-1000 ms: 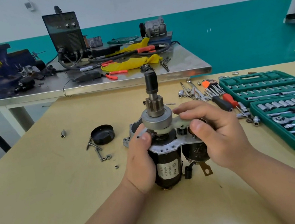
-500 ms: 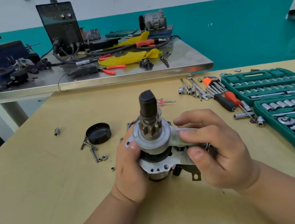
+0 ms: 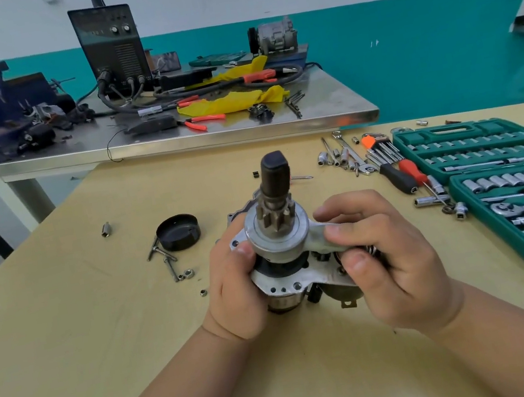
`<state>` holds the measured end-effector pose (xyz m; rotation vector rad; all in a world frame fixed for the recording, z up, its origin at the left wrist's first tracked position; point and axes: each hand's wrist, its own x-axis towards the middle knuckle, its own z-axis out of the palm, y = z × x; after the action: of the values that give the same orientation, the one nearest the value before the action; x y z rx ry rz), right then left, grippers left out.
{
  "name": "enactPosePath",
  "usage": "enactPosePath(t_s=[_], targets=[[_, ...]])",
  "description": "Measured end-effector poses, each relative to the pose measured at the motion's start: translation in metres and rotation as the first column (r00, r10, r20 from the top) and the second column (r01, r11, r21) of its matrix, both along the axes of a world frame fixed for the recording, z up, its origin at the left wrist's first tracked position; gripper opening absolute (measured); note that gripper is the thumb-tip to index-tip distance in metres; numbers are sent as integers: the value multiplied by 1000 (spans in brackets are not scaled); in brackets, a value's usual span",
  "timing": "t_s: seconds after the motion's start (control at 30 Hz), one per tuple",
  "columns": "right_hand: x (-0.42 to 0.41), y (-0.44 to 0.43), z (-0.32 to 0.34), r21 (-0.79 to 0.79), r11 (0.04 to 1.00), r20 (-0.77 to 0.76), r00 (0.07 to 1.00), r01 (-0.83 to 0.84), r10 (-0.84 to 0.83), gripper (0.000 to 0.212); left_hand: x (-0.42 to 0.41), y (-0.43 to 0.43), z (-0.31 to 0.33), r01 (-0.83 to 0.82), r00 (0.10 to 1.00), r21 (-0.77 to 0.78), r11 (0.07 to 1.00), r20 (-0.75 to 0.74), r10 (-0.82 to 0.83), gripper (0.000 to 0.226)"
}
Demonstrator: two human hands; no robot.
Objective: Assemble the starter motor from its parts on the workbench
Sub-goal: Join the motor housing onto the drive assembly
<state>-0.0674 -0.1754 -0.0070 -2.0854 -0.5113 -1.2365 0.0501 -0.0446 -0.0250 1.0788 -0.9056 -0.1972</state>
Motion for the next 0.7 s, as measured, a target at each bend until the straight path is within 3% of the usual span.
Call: enactPosePath(t_s=[0.37, 0.5, 0.63, 0.7], targets=[[8, -2, 3, 14, 999, 19, 999, 48, -48, 18, 1, -4, 4, 64, 996, -62, 996, -57, -68, 40], [13, -3, 6, 20, 996, 2, 996, 89, -89, 19, 5, -7, 6, 64, 986, 3, 998, -156, -63, 34], [17, -7, 10, 50, 988, -117, 983, 149, -143, 24, 7, -13, 13, 51, 956, 122, 991, -292, -13, 37], [19, -13, 13, 145, 986, -241, 969, 80, -44, 25, 7, -14, 15, 35, 944, 151, 988, -328, 17, 39]])
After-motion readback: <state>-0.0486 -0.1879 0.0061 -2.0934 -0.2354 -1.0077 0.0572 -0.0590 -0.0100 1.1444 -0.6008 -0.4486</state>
